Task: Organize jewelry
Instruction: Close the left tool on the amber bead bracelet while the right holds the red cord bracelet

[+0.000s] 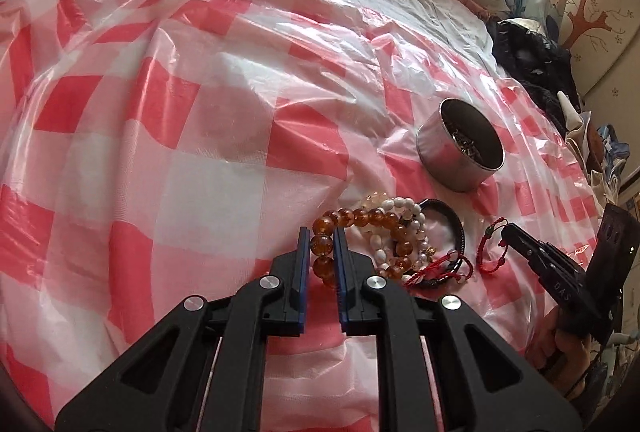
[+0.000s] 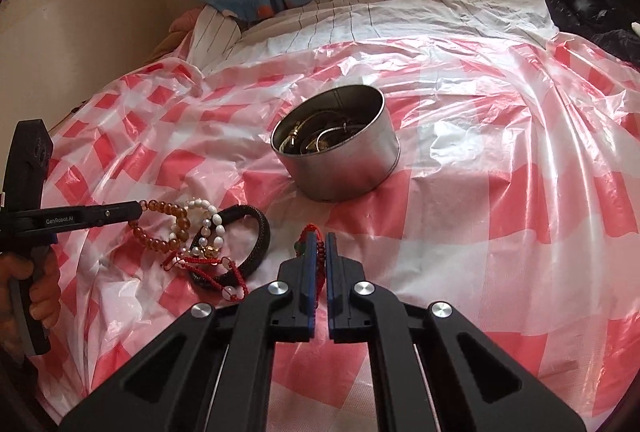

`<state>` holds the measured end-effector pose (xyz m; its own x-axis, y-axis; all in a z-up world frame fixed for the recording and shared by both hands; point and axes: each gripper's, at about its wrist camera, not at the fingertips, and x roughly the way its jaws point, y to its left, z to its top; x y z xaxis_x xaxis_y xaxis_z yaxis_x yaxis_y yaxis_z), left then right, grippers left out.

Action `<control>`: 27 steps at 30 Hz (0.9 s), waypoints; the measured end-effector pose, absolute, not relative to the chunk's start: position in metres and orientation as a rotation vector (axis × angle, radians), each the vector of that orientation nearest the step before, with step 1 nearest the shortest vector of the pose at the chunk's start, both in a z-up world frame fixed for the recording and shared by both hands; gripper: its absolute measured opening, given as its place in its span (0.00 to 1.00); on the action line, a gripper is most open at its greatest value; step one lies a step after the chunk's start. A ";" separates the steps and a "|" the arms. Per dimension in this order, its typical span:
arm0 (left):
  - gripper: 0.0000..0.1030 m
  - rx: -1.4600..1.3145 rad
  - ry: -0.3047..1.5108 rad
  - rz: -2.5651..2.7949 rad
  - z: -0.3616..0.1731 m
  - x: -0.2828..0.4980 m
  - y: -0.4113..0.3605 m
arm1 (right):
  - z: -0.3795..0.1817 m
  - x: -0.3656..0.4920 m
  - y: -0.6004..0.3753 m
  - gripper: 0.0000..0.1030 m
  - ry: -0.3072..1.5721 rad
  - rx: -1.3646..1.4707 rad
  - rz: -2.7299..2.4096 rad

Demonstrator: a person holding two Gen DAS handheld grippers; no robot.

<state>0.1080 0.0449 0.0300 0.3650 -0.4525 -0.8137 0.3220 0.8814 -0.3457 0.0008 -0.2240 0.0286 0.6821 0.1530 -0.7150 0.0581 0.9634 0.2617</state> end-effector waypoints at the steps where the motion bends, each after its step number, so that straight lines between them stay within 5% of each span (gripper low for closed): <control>1: 0.10 -0.131 1.100 -0.490 0.026 0.109 0.045 | 0.027 0.001 -0.225 0.08 0.830 0.270 0.044; 2: 0.11 -0.126 1.114 -0.485 0.021 0.110 0.045 | 0.027 0.000 -0.225 0.15 0.831 0.261 0.029; 4: 0.14 -0.131 1.118 -0.493 0.015 0.111 0.044 | 0.029 -0.002 -0.226 0.58 0.814 0.245 -0.003; 5: 0.17 -0.132 1.121 -0.496 0.013 0.112 0.044 | 0.030 -0.002 -0.224 0.58 0.816 0.231 0.000; 11: 0.30 -0.001 1.102 -0.499 0.010 0.106 0.021 | 0.010 0.007 -0.204 0.55 0.922 0.102 0.009; 13: 0.10 0.094 1.081 -0.502 0.013 0.100 0.010 | 0.008 0.007 -0.197 0.18 0.932 0.057 0.025; 14: 0.10 0.090 1.078 -0.521 0.015 0.098 0.009 | 0.008 0.007 -0.197 0.10 0.931 0.061 0.035; 27: 0.10 -0.114 0.919 -0.604 0.061 0.094 0.020 | 0.046 -0.008 -0.227 0.08 0.712 0.338 0.120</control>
